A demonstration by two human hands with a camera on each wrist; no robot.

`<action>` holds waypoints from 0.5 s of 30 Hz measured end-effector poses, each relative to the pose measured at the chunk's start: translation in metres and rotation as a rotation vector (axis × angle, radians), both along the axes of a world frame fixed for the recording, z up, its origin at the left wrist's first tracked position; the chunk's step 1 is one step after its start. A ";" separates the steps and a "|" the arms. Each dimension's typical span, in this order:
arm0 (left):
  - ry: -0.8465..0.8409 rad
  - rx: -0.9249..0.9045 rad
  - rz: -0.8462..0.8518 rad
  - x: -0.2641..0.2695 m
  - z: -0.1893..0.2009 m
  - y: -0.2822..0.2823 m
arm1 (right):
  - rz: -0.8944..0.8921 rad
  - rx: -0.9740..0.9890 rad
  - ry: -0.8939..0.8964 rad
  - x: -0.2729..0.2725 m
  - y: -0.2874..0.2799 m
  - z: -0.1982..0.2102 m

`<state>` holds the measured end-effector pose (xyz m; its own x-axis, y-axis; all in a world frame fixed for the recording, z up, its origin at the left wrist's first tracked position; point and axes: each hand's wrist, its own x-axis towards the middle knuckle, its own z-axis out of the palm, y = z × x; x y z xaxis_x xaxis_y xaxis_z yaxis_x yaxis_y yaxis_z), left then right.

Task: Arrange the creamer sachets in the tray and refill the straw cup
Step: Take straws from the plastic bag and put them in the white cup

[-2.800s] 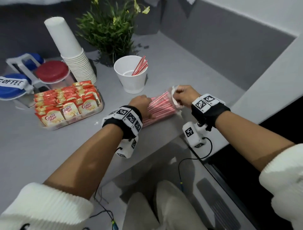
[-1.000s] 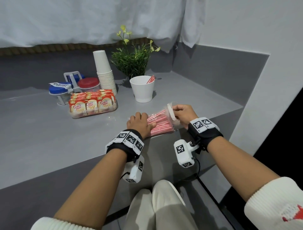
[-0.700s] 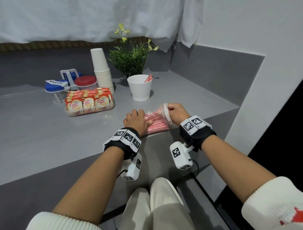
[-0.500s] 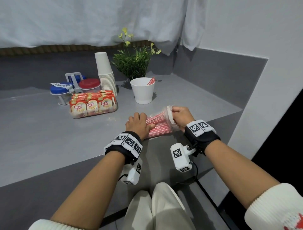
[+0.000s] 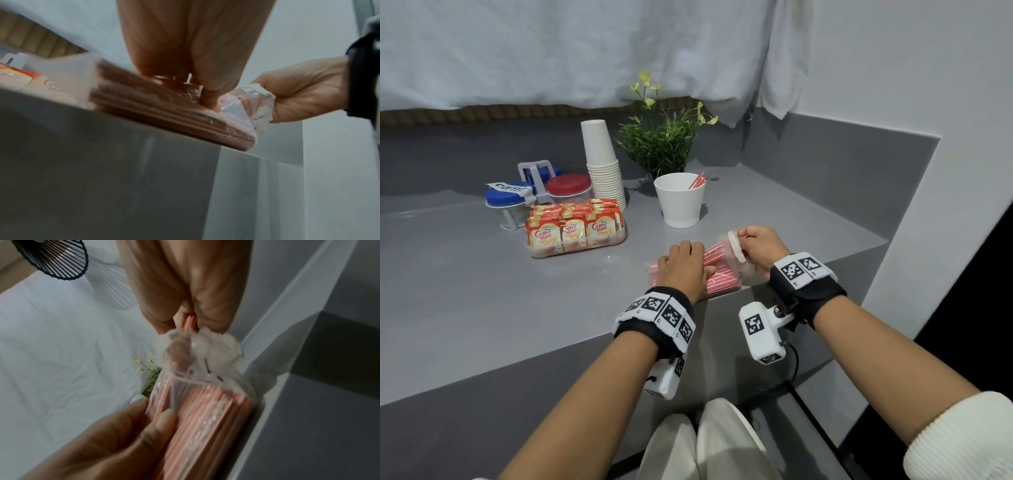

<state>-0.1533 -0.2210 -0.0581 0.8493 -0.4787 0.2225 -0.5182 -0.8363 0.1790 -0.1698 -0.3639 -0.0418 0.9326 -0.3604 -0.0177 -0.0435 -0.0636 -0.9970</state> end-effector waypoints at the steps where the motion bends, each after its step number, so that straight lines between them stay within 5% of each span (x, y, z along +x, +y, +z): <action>1: 0.012 -0.001 0.004 0.001 0.001 -0.001 | -0.017 -0.009 -0.017 0.001 -0.003 0.002; 5: 0.116 -0.036 0.021 0.010 0.005 -0.002 | -0.063 0.089 -0.084 0.005 -0.013 0.009; 10: 0.215 -0.123 0.027 0.020 0.008 -0.003 | -0.010 0.545 -0.051 0.003 0.003 0.007; 15: 0.242 -0.192 0.032 0.028 0.006 -0.001 | 0.021 0.309 0.063 0.014 0.011 0.007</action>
<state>-0.1253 -0.2223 -0.0520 0.9025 -0.4199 0.0959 -0.4155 -0.7902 0.4504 -0.1555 -0.3529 -0.0347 0.9333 -0.3101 -0.1809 -0.1072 0.2402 -0.9648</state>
